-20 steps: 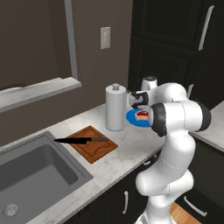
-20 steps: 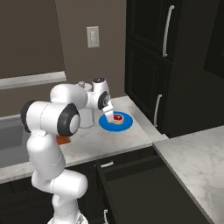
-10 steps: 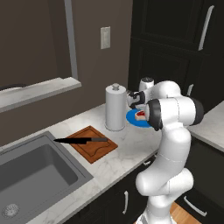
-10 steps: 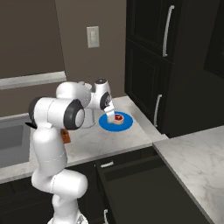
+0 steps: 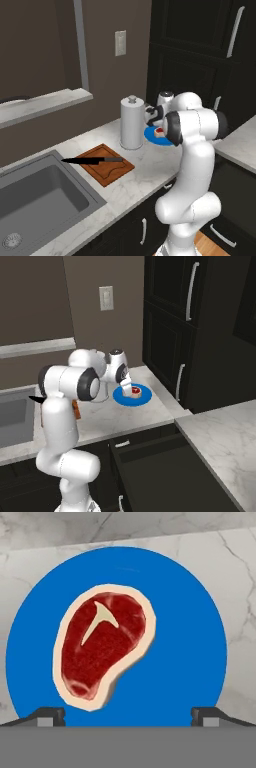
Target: Pick up the knife from the drawer and place it on the cutting board. Then place the meat from the plate to the cutting board.
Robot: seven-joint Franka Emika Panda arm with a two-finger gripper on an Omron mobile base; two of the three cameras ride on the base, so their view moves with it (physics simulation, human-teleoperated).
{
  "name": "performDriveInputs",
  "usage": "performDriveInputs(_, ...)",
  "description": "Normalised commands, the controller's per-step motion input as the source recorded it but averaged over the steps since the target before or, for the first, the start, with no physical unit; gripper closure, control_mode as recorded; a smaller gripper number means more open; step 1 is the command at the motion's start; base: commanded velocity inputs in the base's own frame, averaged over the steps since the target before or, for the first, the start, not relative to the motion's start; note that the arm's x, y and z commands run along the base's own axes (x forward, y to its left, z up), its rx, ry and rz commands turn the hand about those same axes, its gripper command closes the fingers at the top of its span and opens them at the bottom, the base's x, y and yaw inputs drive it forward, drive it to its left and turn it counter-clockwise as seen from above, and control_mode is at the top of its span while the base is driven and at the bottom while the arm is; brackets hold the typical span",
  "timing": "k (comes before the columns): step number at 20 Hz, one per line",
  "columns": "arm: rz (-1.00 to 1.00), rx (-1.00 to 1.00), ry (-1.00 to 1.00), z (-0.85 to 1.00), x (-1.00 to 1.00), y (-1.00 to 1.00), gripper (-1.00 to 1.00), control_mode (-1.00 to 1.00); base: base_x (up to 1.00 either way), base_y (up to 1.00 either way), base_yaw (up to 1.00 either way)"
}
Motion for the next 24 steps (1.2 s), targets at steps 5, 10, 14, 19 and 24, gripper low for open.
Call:
performDriveInputs(5, 0.00, 0.00, 0.00, -0.05, 0.32, 0.00, -1.00, -1.00, 0.00, 0.00, 0.00)
performDriveInputs(10, 0.00, 0.00, 0.00, -0.11, 0.13, 0.00, -1.00, -1.00, 0.00, 0.00, 0.00)
performDriveInputs(14, 0.00, 0.00, 0.00, -0.21, 0.00, 0.00, -1.00, -1.00, 0.00, 0.00, 0.00)
performDriveInputs(19, 0.00, 0.00, 0.00, -0.13, 0.05, 0.00, -1.00, -1.00, 0.00, 0.00, 0.00)
performDriveInputs(24, 0.00, 0.00, 0.00, -0.10, 0.05, 0.00, -1.00, -1.00, 0.00, 0.00, 0.00)
